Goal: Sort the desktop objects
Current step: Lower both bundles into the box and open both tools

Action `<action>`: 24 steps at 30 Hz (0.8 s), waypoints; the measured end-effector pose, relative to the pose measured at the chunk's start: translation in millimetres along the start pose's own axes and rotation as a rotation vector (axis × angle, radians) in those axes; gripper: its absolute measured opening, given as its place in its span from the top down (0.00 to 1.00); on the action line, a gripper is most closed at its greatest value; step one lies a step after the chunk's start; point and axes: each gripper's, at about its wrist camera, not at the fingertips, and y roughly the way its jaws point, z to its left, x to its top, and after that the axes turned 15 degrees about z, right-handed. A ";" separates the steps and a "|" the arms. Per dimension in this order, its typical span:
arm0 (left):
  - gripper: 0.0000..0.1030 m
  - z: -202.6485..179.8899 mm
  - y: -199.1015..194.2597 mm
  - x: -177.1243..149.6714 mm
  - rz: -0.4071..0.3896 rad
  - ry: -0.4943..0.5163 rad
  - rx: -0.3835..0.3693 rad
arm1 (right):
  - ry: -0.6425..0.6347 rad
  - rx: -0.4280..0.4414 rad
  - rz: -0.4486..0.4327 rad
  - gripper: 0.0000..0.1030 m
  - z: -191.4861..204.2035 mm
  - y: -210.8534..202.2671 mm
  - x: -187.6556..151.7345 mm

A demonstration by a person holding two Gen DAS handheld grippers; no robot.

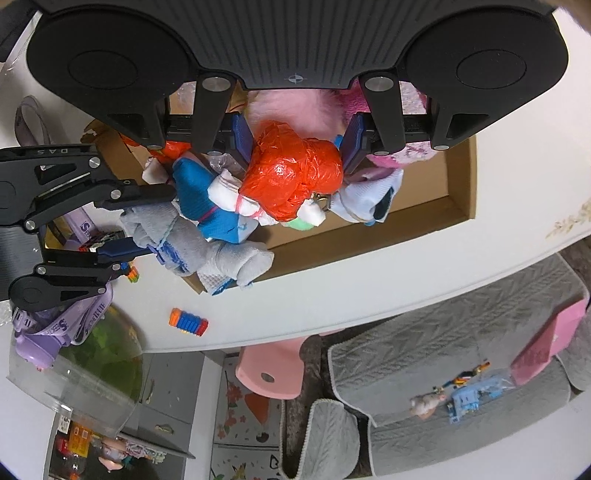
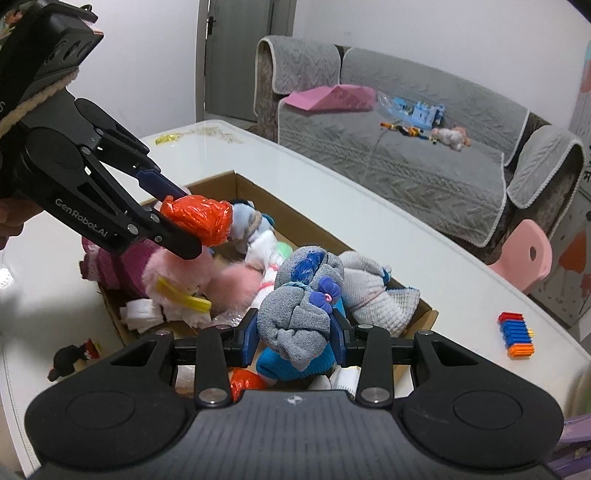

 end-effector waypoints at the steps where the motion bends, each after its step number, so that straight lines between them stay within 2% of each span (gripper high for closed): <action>1: 0.46 0.6 1.5 0.0 0.001 -0.002 -0.002 | 0.000 -0.001 0.005 0.65 -0.7 1.0 0.1; 12: 0.46 2.1 12.0 3.6 0.015 -0.016 -0.014 | -0.002 0.005 0.018 0.65 -5.8 4.6 0.5; 24: 0.44 4.8 21.7 5.9 0.036 -0.034 -0.008 | 0.003 -0.026 0.024 0.63 -11.0 13.8 4.0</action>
